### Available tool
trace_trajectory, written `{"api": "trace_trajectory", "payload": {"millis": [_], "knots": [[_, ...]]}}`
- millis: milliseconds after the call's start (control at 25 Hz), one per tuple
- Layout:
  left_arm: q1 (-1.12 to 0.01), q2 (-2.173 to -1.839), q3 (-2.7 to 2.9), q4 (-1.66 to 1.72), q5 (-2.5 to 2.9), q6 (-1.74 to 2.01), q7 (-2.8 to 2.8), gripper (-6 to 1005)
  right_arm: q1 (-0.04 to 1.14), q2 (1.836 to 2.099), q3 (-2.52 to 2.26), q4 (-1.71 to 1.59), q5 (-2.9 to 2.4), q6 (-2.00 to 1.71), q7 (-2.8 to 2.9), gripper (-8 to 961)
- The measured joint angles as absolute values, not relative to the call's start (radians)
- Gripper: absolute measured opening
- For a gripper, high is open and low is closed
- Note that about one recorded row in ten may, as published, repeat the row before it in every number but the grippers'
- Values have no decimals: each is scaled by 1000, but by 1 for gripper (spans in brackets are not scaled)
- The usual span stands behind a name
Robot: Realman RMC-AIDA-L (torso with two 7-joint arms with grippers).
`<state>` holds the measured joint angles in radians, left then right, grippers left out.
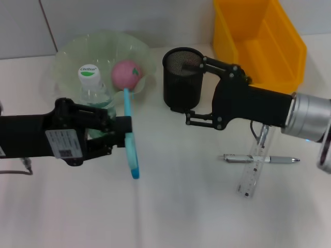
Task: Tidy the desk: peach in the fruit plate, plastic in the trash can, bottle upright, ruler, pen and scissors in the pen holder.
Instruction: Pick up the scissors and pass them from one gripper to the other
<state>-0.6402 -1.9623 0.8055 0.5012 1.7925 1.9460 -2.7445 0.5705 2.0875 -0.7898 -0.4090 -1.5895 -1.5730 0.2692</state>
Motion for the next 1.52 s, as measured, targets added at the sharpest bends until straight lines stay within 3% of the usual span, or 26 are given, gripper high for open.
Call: {"api": "trace_trajectory", "payload": {"millis": [800,1520], "knots": [[-647,-1934,808,489,1793,1952,-2711,240,646,2087,-809,-320,-1578,-1592,-194,750],[-655,-1936,834,482,1820,1950,-2713,241,659,2080,-873,-315,-1583,-1683,-355,751]]}}
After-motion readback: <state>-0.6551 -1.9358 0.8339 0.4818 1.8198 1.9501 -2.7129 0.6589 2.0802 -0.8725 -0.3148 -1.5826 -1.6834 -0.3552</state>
